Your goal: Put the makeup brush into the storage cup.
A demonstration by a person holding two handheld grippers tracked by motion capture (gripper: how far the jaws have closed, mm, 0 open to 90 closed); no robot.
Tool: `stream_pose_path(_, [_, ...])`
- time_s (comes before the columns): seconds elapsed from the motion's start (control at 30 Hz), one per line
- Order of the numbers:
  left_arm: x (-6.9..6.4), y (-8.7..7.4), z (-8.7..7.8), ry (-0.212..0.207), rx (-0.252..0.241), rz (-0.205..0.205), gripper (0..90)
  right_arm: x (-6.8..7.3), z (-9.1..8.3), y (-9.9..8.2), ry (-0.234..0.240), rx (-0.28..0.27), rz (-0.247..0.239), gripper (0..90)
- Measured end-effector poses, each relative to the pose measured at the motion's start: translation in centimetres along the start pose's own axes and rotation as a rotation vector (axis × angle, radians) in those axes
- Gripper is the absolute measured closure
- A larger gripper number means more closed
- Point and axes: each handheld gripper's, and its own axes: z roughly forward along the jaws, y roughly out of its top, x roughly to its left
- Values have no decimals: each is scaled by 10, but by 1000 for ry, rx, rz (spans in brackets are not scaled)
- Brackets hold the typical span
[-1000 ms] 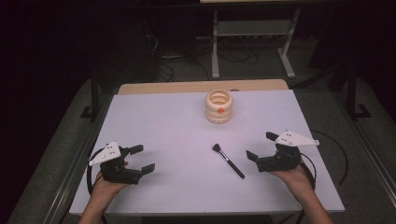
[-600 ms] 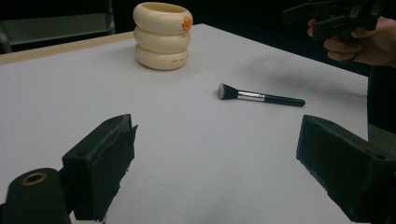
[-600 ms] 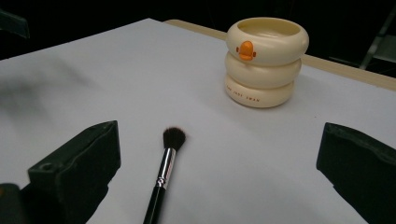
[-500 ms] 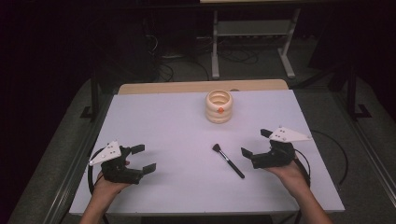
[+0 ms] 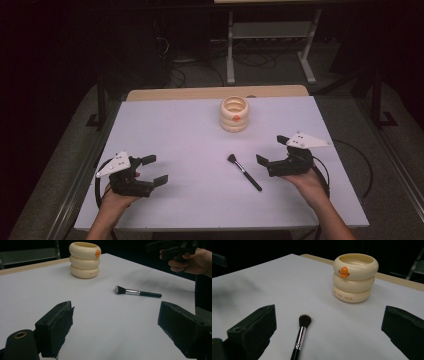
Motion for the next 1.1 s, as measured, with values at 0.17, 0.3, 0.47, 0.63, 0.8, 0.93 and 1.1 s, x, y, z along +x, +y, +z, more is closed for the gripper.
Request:
stream_pose_path(0.17, [0,0,0,3,-2,-1,120,0,3,3,1,0,-4,0])
stream_pose_path(0.3, [0,0,0,0,-4,0,120,-1,5,5,5,-3,3,0])
stream_pose_path(0.47, [0,-1,1,3,-3,-11,120,-3,10,8,11,-12,8,0])
stream_pose_path(0.63, [0,-1,1,3,-4,-11,120,-3,14,11,17,-16,11,0])
stream_pose_path(0.8, [0,-1,1,5,-2,-10,120,-3,18,14,22,-14,6,0])
stream_pose_path(0.93, [0,-1,0,2,-4,-10,120,-3,21,16,27,-21,5,0])
stream_pose_path(1.1, [1,-2,1,4,-1,-17,120,-3,23,17,30,-24,1,0])
